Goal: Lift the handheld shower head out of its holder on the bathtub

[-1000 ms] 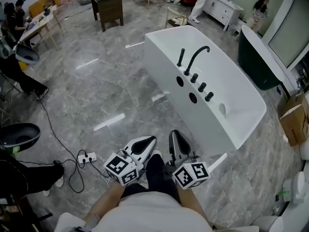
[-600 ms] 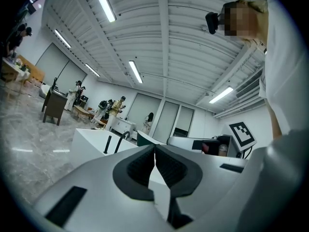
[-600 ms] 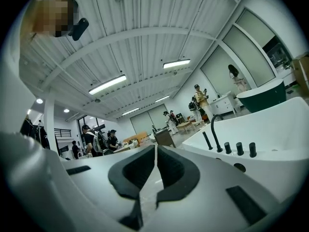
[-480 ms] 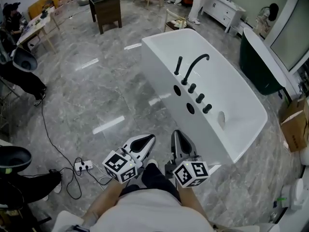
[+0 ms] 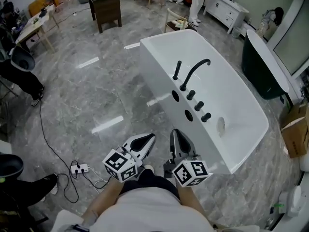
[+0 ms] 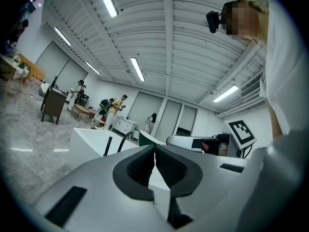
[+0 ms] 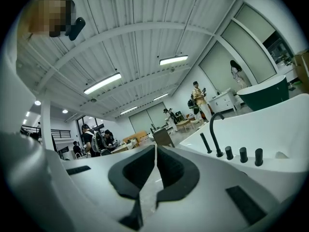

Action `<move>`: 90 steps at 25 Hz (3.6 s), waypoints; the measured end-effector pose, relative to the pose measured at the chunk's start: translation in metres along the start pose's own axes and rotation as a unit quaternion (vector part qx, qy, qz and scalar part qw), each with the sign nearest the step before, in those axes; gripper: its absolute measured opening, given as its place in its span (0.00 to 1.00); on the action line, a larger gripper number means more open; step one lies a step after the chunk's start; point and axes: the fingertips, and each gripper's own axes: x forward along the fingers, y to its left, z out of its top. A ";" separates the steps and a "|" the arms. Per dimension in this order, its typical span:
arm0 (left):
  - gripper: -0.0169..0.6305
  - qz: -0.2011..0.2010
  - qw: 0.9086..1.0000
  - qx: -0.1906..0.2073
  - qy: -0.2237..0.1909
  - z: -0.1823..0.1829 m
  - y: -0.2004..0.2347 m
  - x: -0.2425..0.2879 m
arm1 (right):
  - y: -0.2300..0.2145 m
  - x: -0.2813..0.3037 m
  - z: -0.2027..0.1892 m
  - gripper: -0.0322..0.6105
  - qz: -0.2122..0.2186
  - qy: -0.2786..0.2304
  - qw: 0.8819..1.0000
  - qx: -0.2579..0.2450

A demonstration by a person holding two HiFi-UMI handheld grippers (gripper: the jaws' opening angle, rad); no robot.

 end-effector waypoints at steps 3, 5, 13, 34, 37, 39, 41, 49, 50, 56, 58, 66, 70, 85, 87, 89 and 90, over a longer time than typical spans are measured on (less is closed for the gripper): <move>0.05 0.002 1.000 0.001 -0.005 0.004 0.010 0.013 | -0.008 0.013 0.006 0.08 0.006 -0.002 1.000 0.002; 0.05 0.005 1.000 0.001 -0.010 0.007 0.014 0.019 | -0.012 0.018 0.008 0.08 0.009 -0.003 1.000 0.002; 0.05 0.021 0.999 -0.028 -0.004 0.006 0.031 0.032 | -0.024 0.029 0.011 0.08 0.008 0.006 1.000 0.009; 0.05 -0.022 0.999 -0.033 0.013 0.026 0.090 0.100 | -0.069 0.107 0.023 0.08 -0.022 0.001 1.000 0.012; 0.05 -0.025 0.999 -0.033 0.017 0.036 0.109 0.114 | -0.074 0.129 0.031 0.08 -0.023 -0.004 1.000 0.010; 0.05 -0.032 0.999 -0.030 0.016 0.046 0.120 0.126 | -0.080 0.144 0.039 0.08 -0.027 -0.008 1.000 0.010; 0.05 -0.038 0.999 -0.028 0.014 0.054 0.129 0.137 | -0.086 0.158 0.044 0.08 -0.032 -0.012 0.999 0.010; 0.05 -0.055 0.998 -0.036 0.019 0.077 0.176 0.171 | -0.094 0.215 0.056 0.08 -0.039 -0.005 0.999 0.006; 0.05 -0.058 0.997 -0.036 0.020 0.080 0.180 0.176 | -0.097 0.221 0.057 0.08 -0.042 -0.004 0.999 0.007; 0.05 -0.073 0.996 -0.039 0.027 0.088 0.203 0.199 | -0.107 0.253 0.061 0.08 -0.047 -0.001 0.999 0.006; 0.05 -0.075 0.996 -0.041 0.030 0.089 0.211 0.205 | -0.109 0.262 0.060 0.08 -0.047 0.001 0.999 0.007; 0.05 -0.086 0.994 -0.049 0.042 0.089 0.236 0.224 | -0.124 0.292 0.054 0.08 -0.058 0.008 0.998 0.019; 0.05 -0.092 0.993 -0.048 0.048 0.094 0.252 0.234 | -0.128 0.312 0.060 0.08 -0.061 0.005 0.998 0.015; 0.05 -0.114 0.991 -0.044 0.049 0.098 0.283 0.266 | -0.147 0.341 0.071 0.08 -0.078 -0.014 0.997 -0.014; 0.05 -0.114 0.992 -0.041 0.047 0.100 0.283 0.270 | -0.151 0.341 0.075 0.08 -0.087 -0.015 0.996 -0.024; 0.05 -0.111 0.992 -0.039 0.045 0.102 0.285 0.273 | -0.157 0.342 0.077 0.08 -0.101 -0.010 0.994 -0.034; 0.05 -0.108 0.992 -0.039 0.044 0.103 0.286 0.274 | -0.160 0.343 0.076 0.08 -0.108 -0.005 0.993 -0.037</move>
